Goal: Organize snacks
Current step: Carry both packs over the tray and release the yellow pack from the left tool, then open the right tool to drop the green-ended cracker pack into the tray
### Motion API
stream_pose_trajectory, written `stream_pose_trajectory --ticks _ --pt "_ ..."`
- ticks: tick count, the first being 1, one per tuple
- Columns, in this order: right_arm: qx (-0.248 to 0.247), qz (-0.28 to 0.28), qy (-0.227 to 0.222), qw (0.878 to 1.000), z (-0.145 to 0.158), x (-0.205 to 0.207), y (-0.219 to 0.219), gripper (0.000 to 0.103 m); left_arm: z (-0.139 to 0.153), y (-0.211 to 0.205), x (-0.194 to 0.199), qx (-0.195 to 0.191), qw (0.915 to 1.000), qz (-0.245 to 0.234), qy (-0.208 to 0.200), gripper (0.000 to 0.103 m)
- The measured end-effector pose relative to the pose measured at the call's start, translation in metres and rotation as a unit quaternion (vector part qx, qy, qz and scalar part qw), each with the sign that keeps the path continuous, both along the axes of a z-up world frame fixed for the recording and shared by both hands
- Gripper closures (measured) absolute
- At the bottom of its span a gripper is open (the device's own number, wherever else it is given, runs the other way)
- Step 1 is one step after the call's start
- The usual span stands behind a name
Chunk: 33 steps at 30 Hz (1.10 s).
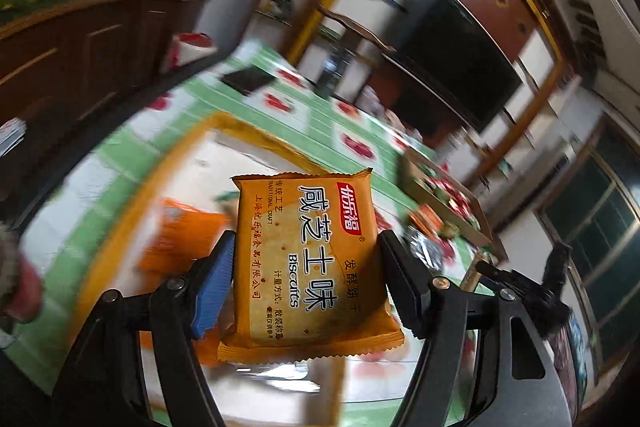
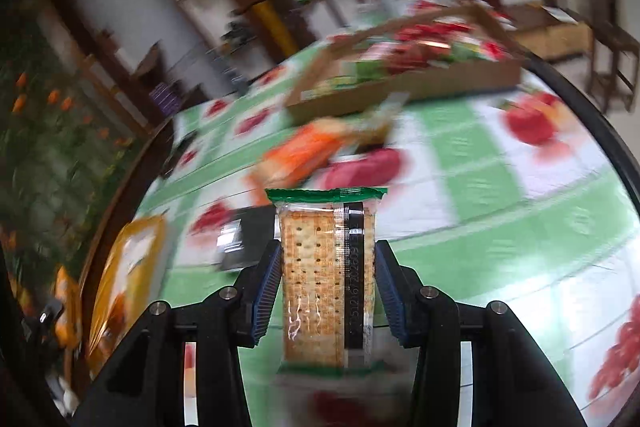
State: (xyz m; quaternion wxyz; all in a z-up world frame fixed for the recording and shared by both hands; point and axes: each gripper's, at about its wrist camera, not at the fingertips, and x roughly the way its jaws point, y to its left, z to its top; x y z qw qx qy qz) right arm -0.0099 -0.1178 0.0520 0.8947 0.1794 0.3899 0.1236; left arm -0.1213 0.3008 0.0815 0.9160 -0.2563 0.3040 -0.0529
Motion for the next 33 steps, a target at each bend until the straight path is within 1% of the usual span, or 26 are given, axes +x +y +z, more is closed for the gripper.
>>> stream_pose_trajectory --ticks 2,5,10,13,15,18,19,20,21,22,24,25,26,28,30,32,33 --pt "-0.006 0.031 -0.006 0.999 0.009 0.001 0.031 0.056 -0.005 0.012 -0.003 -0.010 0.9999 0.010 0.000 0.033" --pt "-0.009 0.082 -0.004 0.997 0.015 0.003 0.082 0.056 -0.015 0.029 -0.008 -0.013 0.9996 0.024 0.006 0.033" --pt "-0.010 0.165 0.008 0.986 0.018 0.001 0.167 0.056 -0.027 0.051 -0.005 -0.029 0.9990 0.030 0.014 0.033" --pt "-0.041 0.198 0.003 0.979 0.017 -0.003 0.213 0.056 -0.032 0.054 0.000 -0.032 0.9990 0.022 0.023 0.033" --pt "-0.043 0.215 0.010 0.976 0.011 -0.005 0.232 0.057 -0.036 0.053 0.004 -0.036 0.9989 0.013 0.026 0.033" --pt "-0.063 0.226 0.011 0.972 0.004 0.000 0.258 0.057 -0.041 0.050 0.010 -0.035 0.9989 -0.001 0.030 0.033" --pt "-0.065 0.231 0.014 0.971 0.002 0.003 0.264 0.066 -0.043 0.050 0.014 -0.036 0.9988 -0.003 0.034 0.033" --pt "-0.059 0.241 0.021 0.968 0.000 0.005 0.271 0.092 -0.044 0.051 0.018 -0.037 0.9986 -0.003 0.037 0.033" --pt "-0.060 0.245 0.027 0.967 -0.001 0.009 0.279 0.094 -0.045 0.052 0.020 -0.038 0.9985 -0.003 0.040 0.033" --pt "-0.064 0.246 0.031 0.967 -0.003 0.013 0.285 0.092 -0.046 0.053 0.024 -0.040 0.9983 -0.002 0.042 0.033" --pt "-0.080 0.249 0.032 0.965 -0.007 0.018 0.296 0.091 -0.045 0.057 0.027 -0.045 0.9980 0.004 0.043 0.033" --pt "-0.085 0.249 0.032 0.964 -0.009 0.019 0.298 0.087 -0.044 0.059 0.027 -0.049 0.9980 0.005 0.041 0.033" --pt "-0.089 0.244 0.028 0.965 -0.010 0.020 0.299 0.087 -0.042 0.060 0.026 -0.052 0.9979 0.004 0.037 0.033" --pt "-0.083 0.238 0.025 0.967 -0.012 0.019 0.294 0.085 -0.038 0.061 0.023 -0.050 0.9983 0.003 0.029 0.031" --pt "-0.075 0.233 0.025 0.969 -0.010 0.019 0.287 0.083 -0.037 0.060 0.021 -0.051 0.9983 -0.001 0.030 0.030" --pt "-0.068 0.224 0.022 0.972 -0.007 0.018 0.280 0.073 -0.037 0.059 0.021 -0.062 0.9976 -0.006 0.031 0.030" --pt "-0.063 0.218 0.017 0.974 -0.004 0.016 0.274 0.070 -0.037 0.057 0.020 -0.069 0.9971 -0.008 0.032 0.029"
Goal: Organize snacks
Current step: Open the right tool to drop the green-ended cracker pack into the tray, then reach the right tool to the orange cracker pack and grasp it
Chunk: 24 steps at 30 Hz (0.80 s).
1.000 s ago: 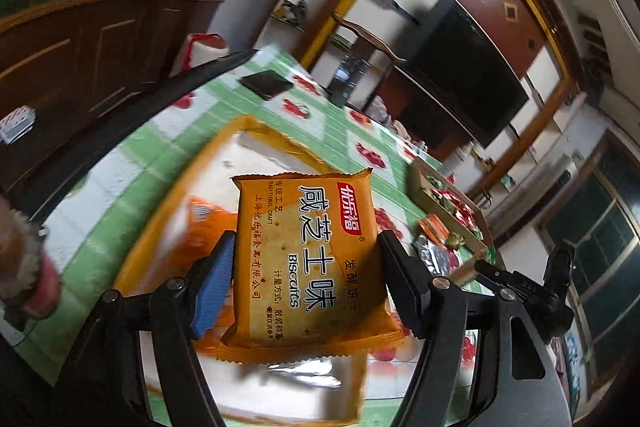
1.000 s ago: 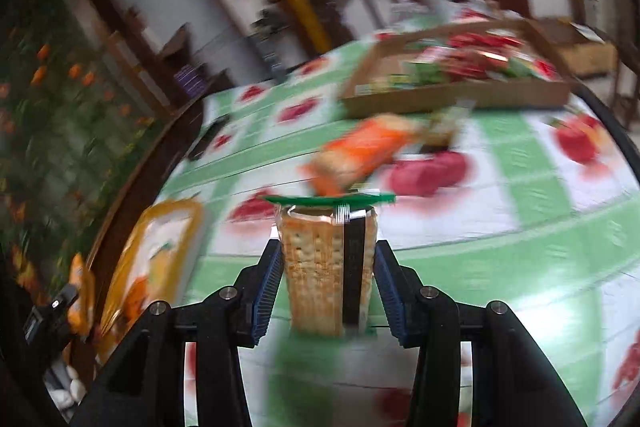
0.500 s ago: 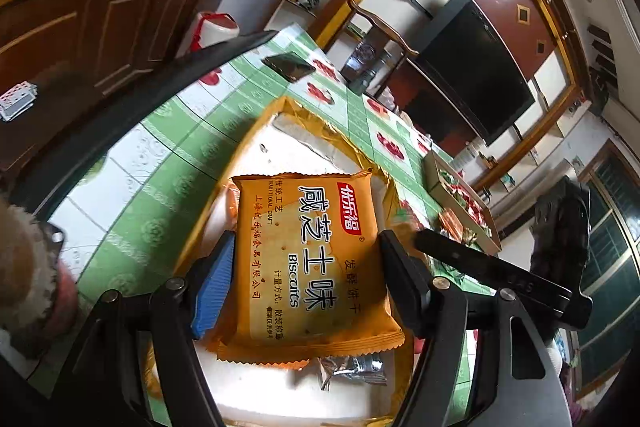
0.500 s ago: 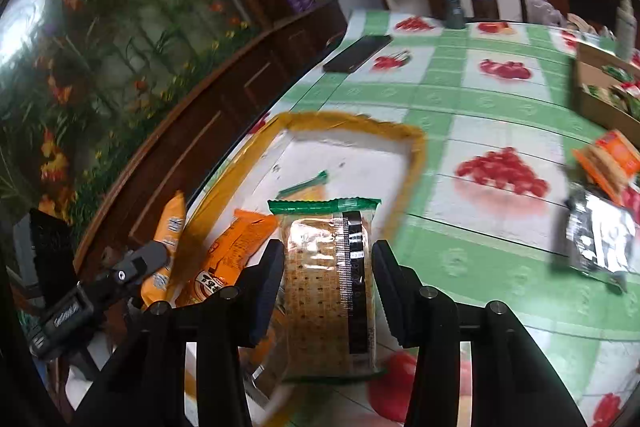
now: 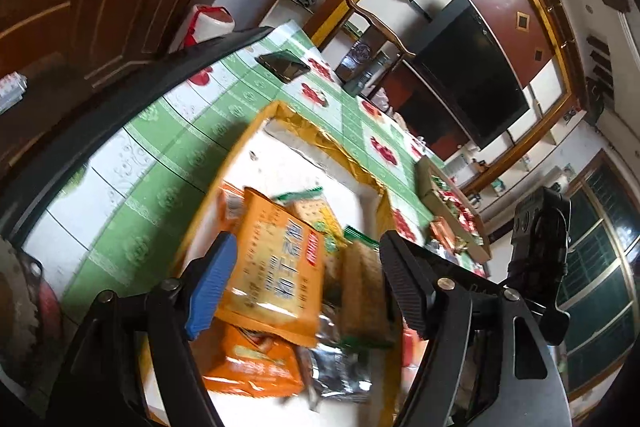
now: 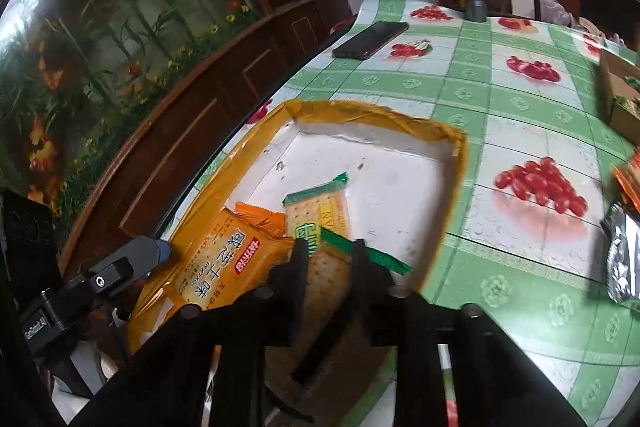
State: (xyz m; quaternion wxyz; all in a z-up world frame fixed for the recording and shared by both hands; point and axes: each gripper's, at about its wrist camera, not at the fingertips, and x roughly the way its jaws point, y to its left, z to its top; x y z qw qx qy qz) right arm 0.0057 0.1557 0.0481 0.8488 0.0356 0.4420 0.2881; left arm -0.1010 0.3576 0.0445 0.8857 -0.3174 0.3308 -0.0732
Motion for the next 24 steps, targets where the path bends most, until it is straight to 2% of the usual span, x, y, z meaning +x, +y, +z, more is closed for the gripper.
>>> stream_pose_trajectory --ticks 2,5,10,18,24 --pt "0.008 -0.007 -0.004 1.000 0.003 -0.004 -0.011 0.063 0.001 -0.006 -0.001 -0.010 0.9999 -0.010 0.002 0.029" --pt "0.019 -0.021 -0.011 1.000 0.008 -0.012 -0.032 0.059 0.006 -0.017 -0.005 -0.019 0.9995 -0.025 -0.002 0.028" --pt "0.041 -0.056 -0.007 0.998 0.008 -0.023 -0.073 0.048 0.016 -0.040 -0.012 -0.011 0.9990 -0.044 -0.006 0.025" --pt "0.083 -0.114 0.017 0.990 -0.005 -0.035 -0.141 0.046 0.022 -0.093 -0.016 0.019 0.9959 -0.087 0.017 0.025" --pt "0.095 -0.147 0.019 0.984 -0.014 -0.043 -0.192 0.039 0.022 -0.132 -0.017 0.044 0.9916 -0.117 0.036 0.025"
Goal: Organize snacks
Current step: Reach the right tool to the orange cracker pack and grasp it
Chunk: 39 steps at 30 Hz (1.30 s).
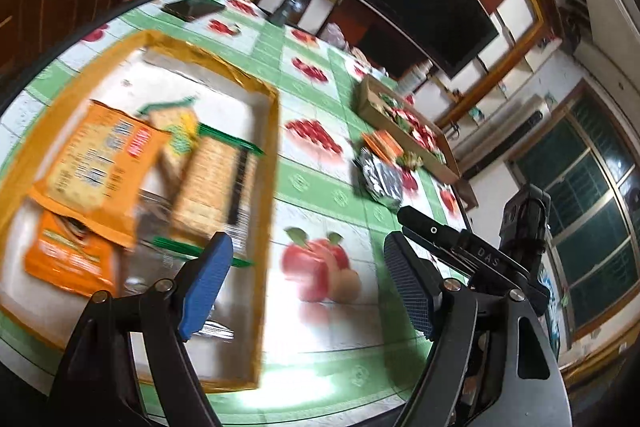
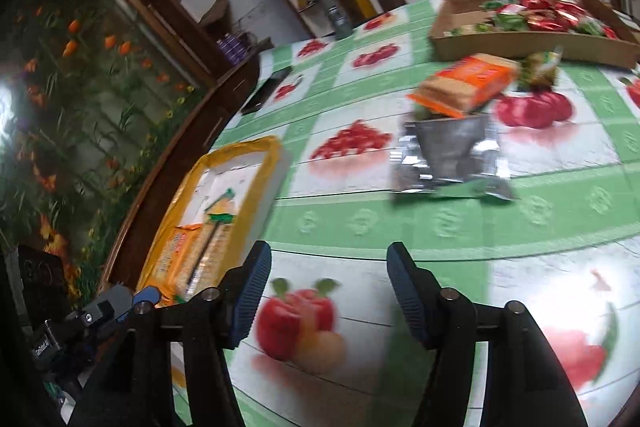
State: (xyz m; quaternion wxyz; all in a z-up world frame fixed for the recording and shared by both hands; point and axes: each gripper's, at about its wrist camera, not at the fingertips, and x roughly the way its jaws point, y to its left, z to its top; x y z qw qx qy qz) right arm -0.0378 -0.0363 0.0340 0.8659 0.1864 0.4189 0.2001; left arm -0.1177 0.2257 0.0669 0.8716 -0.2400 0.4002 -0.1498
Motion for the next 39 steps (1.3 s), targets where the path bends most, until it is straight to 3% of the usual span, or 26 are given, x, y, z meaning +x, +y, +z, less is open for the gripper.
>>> stream_pose_trajectory --ticks 13,25,31,39 --pt "0.009 -0.072 0.026 0.997 -0.014 -0.001 -0.090 0.039 -0.004 -0.094 0.007 0.062 0.9917 -0.110 0.022 0.025" --pt "-0.009 -0.115 0.004 0.993 0.010 0.023 -0.122 0.039 -0.010 -0.095 0.004 0.056 0.9911 -0.117 0.029 0.025" --pt "-0.007 -0.124 0.013 0.992 0.010 0.049 -0.125 0.038 -0.015 -0.094 0.007 0.044 0.9910 -0.121 0.036 0.025" --pt "-0.041 -0.088 0.007 0.995 0.001 0.095 -0.079 0.039 -0.020 -0.095 0.007 0.043 0.9902 -0.125 0.045 0.025"
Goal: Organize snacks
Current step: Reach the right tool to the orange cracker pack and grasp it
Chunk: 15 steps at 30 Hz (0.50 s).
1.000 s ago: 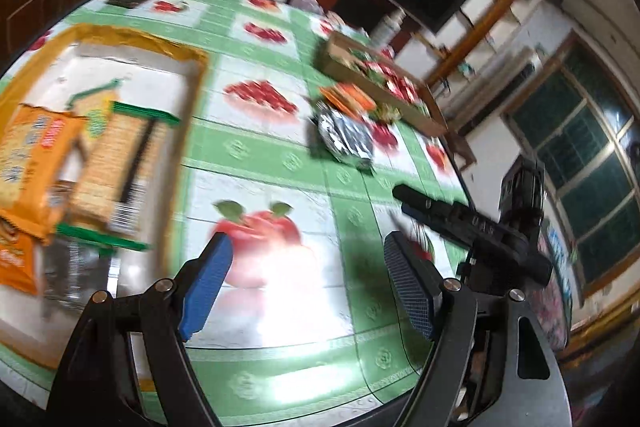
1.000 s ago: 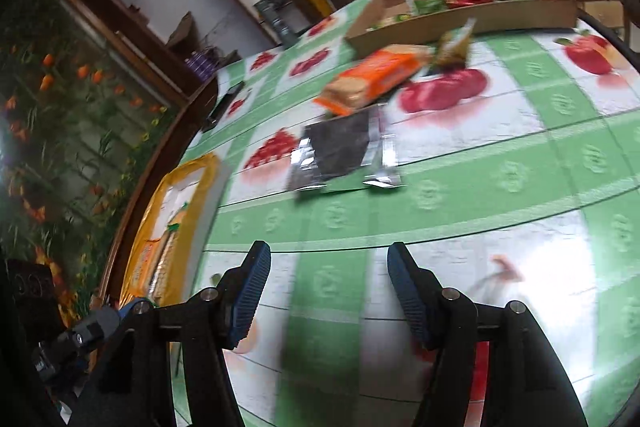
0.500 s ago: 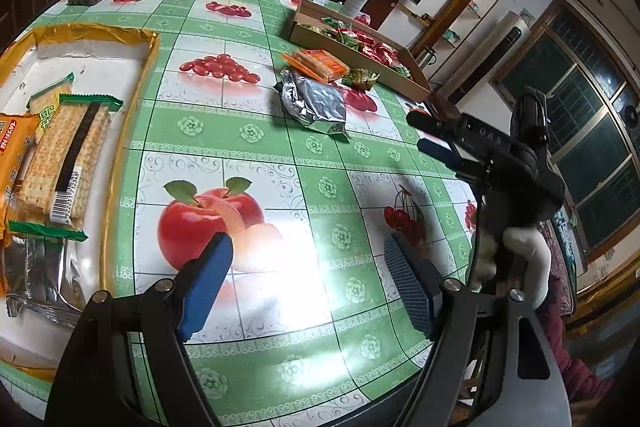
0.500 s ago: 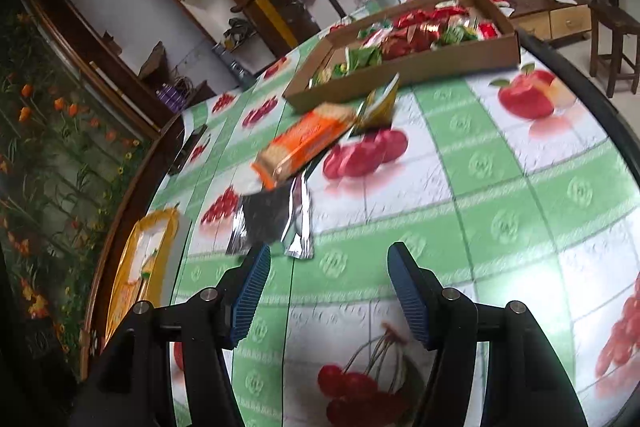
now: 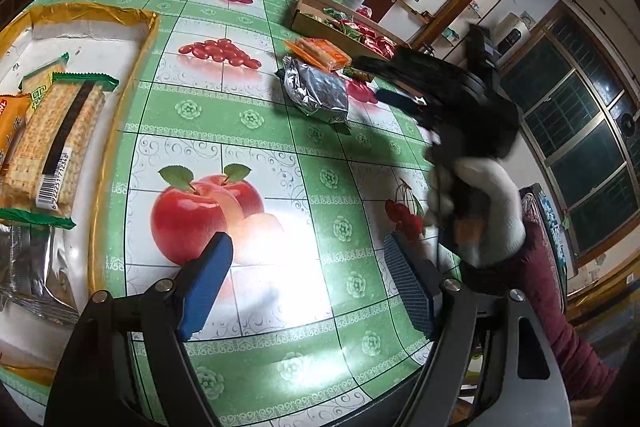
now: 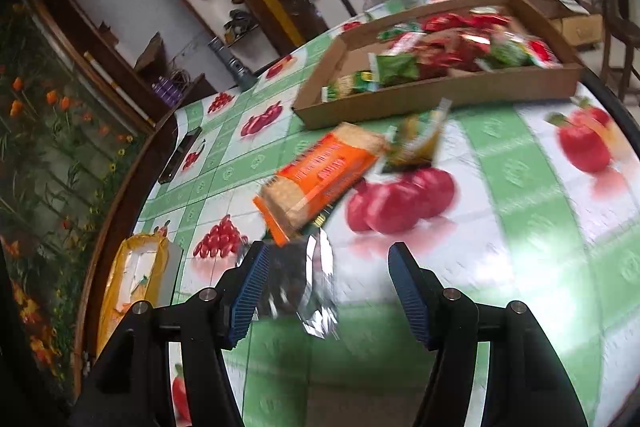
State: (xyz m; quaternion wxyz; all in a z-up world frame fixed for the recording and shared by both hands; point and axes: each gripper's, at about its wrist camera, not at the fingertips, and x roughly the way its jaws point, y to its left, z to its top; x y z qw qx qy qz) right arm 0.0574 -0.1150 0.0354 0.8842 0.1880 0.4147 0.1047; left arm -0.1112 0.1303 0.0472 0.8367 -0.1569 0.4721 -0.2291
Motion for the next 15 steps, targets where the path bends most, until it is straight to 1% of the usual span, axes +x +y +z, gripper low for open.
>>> stream_pose_trajectory --ticks 3,4,7,9,11,12,13,15 --pt "-0.018 0.026 0.008 0.999 -0.008 0.015 0.019 0.042 0.000 0.003 0.000 0.001 1.0000 0.003 0.000 0.025" --pt "-0.018 0.039 0.012 0.999 -0.010 0.017 0.024 0.045 0.000 0.004 0.000 0.001 1.0000 0.005 0.001 0.025" --pt "-0.022 0.093 0.014 0.995 -0.012 0.008 0.042 0.046 -0.003 0.007 0.001 -0.001 1.0000 0.009 0.003 0.025" --pt "0.004 0.144 0.027 0.989 -0.013 -0.001 0.051 0.045 -0.005 0.007 0.003 -0.004 0.9999 0.007 0.006 0.025" --pt "0.032 0.186 0.040 0.981 -0.012 -0.009 0.051 0.046 -0.006 0.005 0.003 -0.006 1.0000 0.002 0.006 0.025" --pt "0.036 0.183 0.036 0.982 -0.009 -0.011 0.047 0.046 -0.007 0.003 0.004 -0.007 0.9999 -0.001 0.007 0.025" --pt "0.034 0.166 0.030 0.985 -0.006 -0.011 0.039 0.045 -0.008 0.002 0.004 -0.009 0.9999 -0.004 0.008 0.025" --pt "0.025 0.106 0.022 0.994 0.000 -0.005 0.021 0.042 -0.010 0.000 0.005 -0.011 0.9999 -0.008 0.010 0.025"
